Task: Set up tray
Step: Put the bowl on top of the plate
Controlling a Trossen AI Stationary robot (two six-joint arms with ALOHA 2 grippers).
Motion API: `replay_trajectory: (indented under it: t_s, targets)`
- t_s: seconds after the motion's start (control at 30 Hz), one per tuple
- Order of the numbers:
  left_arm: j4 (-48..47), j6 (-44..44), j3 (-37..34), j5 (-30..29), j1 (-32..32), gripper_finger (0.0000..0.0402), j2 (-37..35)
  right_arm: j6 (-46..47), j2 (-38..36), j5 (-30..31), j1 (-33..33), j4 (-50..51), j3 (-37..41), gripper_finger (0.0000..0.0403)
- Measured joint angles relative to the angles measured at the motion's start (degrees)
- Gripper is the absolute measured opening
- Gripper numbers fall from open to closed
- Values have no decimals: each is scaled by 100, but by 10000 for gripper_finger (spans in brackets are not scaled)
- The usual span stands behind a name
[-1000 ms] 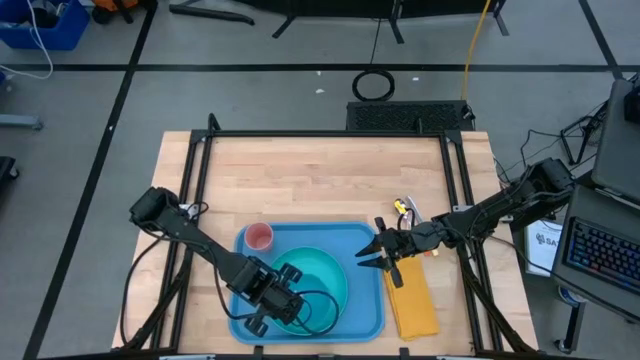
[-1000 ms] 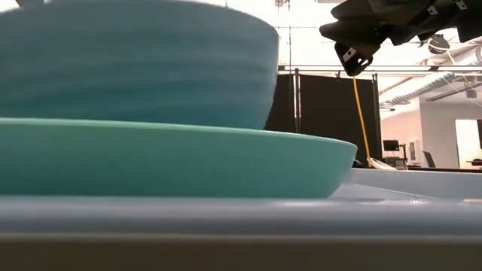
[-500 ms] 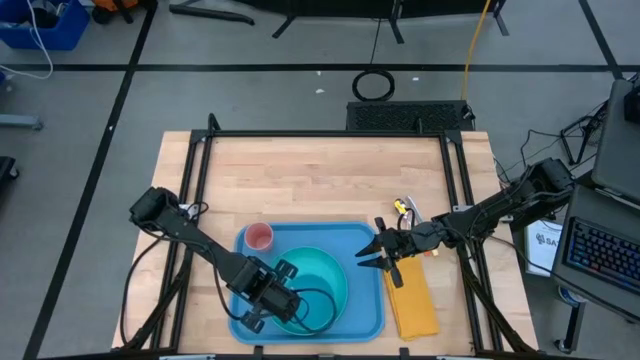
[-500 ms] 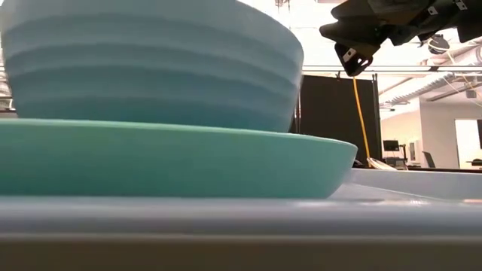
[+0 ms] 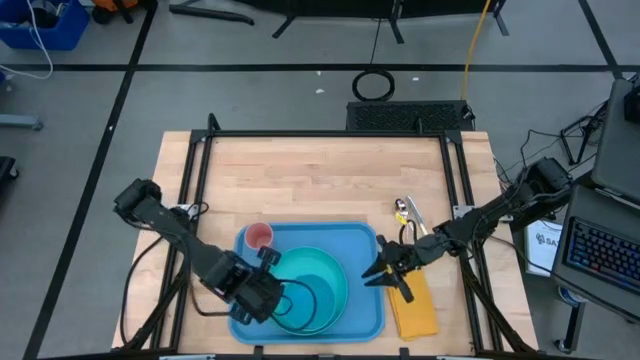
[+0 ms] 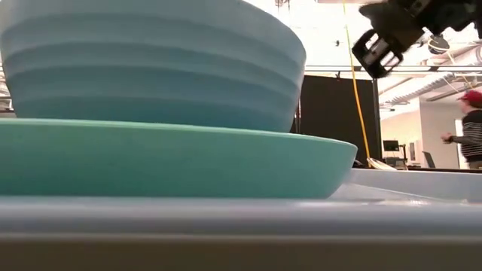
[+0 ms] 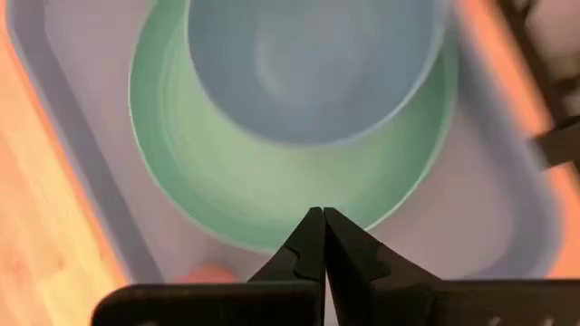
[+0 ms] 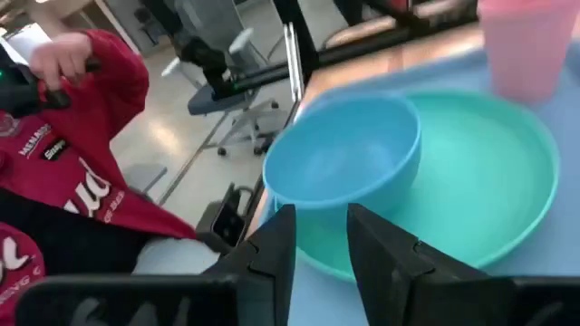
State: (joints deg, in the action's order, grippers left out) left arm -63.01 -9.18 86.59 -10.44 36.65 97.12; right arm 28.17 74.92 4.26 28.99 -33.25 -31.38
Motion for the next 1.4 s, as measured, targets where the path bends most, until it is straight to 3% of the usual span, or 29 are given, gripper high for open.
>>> replay_trajectory:
  t_s: [0.27,0.53,0.73,0.87,1.4]
  targets:
    - [19,-4,2,-284,-27,4,-567,352,1159,-851,208,-1406,-142,15]
    - [-43,-36,2,-320,-20,5,-1054,264,2085,-1486,327,-988,-1187,1]
    - [-45,-65,2,-367,-25,3,-1347,113,2675,-1470,348,-31,-1905,1]
    - [-45,-180,4,-390,-25,10,-1471,-189,2899,-1459,322,17,-2162,1]
    - [-69,-213,7,-470,40,9,-1481,-239,2992,-518,283,371,-2197,0]
